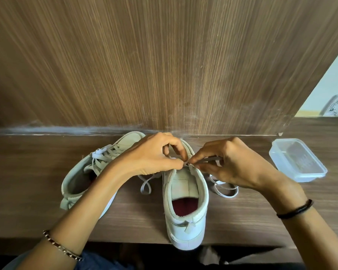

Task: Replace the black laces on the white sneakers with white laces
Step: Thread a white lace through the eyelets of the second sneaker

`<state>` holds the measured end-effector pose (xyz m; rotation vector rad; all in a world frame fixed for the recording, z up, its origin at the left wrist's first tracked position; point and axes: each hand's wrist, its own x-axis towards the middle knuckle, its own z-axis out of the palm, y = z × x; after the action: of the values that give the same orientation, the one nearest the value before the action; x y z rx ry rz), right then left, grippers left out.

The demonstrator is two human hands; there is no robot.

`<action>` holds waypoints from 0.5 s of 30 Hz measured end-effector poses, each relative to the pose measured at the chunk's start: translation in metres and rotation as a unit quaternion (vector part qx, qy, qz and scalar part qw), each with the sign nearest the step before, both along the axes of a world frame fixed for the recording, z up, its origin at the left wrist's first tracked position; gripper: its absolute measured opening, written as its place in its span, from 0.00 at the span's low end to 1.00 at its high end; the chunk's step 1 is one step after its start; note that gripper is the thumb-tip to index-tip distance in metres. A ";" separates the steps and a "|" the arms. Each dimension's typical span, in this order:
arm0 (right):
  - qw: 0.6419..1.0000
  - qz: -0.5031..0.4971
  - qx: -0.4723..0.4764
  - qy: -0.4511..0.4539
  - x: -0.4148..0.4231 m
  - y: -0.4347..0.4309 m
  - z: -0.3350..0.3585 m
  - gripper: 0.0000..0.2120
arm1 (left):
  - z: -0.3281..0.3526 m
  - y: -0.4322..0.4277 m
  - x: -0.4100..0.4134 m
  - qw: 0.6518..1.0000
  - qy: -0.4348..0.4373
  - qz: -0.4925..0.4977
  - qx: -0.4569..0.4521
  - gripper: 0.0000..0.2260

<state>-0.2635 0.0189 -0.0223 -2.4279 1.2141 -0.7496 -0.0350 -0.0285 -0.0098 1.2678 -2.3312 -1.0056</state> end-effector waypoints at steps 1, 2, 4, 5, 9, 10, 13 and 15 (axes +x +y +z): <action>1.000 0.001 -0.018 0.011 0.000 0.000 -0.001 0.08 | 0.002 0.000 -0.001 1.000 -0.003 -0.002 0.004 0.08; 0.999 0.000 -0.032 0.021 0.001 0.000 -0.001 0.08 | 0.004 -0.001 -0.001 1.000 -0.004 -0.009 0.011 0.08; 0.999 0.000 -0.039 0.031 0.002 0.002 0.001 0.07 | 0.006 -0.002 -0.001 1.000 -0.005 -0.021 0.021 0.07; 0.999 -0.006 -0.035 0.039 0.003 0.003 0.003 0.08 | 0.008 -0.002 -0.001 0.999 -0.008 -0.023 0.021 0.06; 0.991 -0.062 -0.035 0.111 0.009 0.010 0.004 0.14 | 0.009 -0.003 -0.003 1.000 -0.016 -0.010 0.024 0.05; 0.990 -0.072 -0.027 0.119 0.010 0.011 0.002 0.12 | 0.009 -0.003 -0.003 1.000 -0.017 -0.008 0.024 0.05; 0.992 -0.079 0.026 0.097 0.014 0.010 -0.004 0.06 | 0.008 -0.002 -0.004 0.999 -0.015 -0.009 0.033 0.04; 0.990 -0.095 0.084 0.068 0.016 0.008 -0.005 0.06 | 0.007 -0.001 -0.005 0.999 -0.010 0.000 0.044 0.04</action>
<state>-0.2477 0.0274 -0.0276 -2.2787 1.5137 -0.5144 -0.0401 -0.0299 -0.0029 1.3153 -2.3257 -1.1108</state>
